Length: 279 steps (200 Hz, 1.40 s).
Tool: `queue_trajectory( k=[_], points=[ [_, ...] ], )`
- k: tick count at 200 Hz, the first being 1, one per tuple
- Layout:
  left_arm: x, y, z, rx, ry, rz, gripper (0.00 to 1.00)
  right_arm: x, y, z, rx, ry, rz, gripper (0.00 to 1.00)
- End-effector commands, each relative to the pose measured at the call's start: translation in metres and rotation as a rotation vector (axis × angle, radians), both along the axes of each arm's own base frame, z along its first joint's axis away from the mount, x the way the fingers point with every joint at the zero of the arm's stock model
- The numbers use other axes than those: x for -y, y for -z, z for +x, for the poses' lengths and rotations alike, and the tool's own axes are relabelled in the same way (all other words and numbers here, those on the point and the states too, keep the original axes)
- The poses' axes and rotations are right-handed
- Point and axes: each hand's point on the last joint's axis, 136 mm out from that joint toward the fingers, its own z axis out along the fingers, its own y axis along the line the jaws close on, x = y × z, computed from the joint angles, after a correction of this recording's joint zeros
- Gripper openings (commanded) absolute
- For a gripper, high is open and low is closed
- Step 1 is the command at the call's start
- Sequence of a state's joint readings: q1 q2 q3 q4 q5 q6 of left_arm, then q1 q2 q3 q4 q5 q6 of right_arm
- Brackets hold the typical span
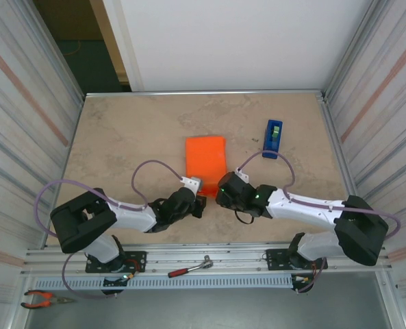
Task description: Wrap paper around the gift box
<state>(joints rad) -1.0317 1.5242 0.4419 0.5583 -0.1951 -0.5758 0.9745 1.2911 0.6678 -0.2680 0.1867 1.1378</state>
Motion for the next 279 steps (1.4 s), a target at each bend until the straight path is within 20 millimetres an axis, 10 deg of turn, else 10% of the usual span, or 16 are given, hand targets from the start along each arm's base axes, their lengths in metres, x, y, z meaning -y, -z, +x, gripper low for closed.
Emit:
queue_trajectory(
  k=[1, 39, 169, 246, 279],
  points=[
    [0.004, -0.012, 0.01, 0.048, -0.025, -0.002, 0.0, 0.0, 0.009, -0.002, 0.023, -0.031, 0.011, 0.23],
    [0.002, -0.015, 0.012, 0.052, -0.035, 0.01, 0.0, -0.02, 0.025, -0.007, 0.071, -0.105, 0.041, 0.0],
    [-0.004, -0.033, 0.004, 0.051, 0.019, 0.003, 0.0, -0.022, 0.037, 0.044, 0.161, -0.071, 0.051, 0.0],
    [-0.047, -0.078, 0.011, 0.139, 0.193, 0.165, 0.71, -0.018, 0.03, 0.056, 0.15, -0.088, 0.084, 0.0],
    [-0.041, -0.083, 0.018, 0.241, 0.279, 0.259, 0.84, -0.016, 0.027, 0.061, 0.145, -0.092, 0.1, 0.0]
  ],
)
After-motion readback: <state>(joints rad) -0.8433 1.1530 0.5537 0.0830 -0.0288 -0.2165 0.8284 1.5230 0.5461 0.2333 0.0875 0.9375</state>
